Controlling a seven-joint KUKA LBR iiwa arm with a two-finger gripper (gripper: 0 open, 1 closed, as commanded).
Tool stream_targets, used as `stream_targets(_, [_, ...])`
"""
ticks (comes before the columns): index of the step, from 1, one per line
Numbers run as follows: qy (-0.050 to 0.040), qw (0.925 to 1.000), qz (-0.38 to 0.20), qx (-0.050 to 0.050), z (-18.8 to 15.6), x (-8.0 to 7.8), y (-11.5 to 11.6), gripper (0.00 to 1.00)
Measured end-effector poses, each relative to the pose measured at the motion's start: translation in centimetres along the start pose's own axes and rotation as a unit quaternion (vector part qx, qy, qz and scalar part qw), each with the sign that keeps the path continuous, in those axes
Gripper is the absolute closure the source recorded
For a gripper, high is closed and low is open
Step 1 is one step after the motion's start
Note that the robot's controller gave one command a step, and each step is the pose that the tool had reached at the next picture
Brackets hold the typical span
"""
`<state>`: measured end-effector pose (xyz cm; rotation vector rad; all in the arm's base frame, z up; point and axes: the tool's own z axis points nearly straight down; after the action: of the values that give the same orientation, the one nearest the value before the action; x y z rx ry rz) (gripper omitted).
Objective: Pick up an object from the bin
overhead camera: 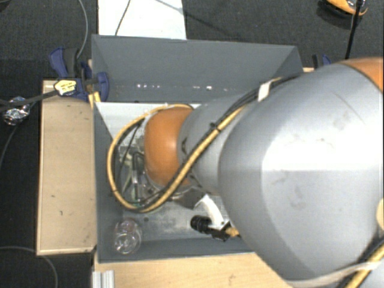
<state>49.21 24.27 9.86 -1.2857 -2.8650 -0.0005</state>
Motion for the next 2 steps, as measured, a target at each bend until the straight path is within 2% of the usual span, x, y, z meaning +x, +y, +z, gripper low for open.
stream_targets(1, [-0.0012, 1.0000, 0.000, -0.004, -1.46, -0.06, 0.27, 1.00])
stream_targets(2, [-0.0011, 1.0000, -0.001, -0.005, -2.18, -0.07, 0.29, 1.00])
